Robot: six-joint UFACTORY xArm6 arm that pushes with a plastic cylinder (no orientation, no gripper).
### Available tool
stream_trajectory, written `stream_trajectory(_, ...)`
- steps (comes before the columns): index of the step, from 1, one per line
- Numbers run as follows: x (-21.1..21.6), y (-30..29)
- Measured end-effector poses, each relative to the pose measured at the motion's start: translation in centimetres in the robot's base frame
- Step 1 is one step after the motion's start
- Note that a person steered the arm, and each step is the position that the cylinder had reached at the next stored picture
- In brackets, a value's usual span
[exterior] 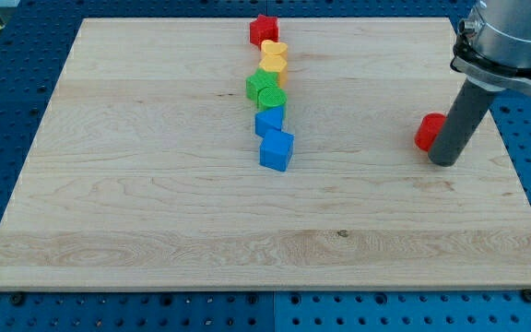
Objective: Move the arm above the red star
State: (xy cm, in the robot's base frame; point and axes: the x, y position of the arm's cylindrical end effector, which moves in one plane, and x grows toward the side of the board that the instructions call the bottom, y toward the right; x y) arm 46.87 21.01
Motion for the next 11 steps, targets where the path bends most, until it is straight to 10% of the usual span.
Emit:
stream_trajectory(3, -2.3, -4.1)
stream_trajectory(7, -27.6, -11.3)
stream_trajectory(11, -27.6, -26.0)
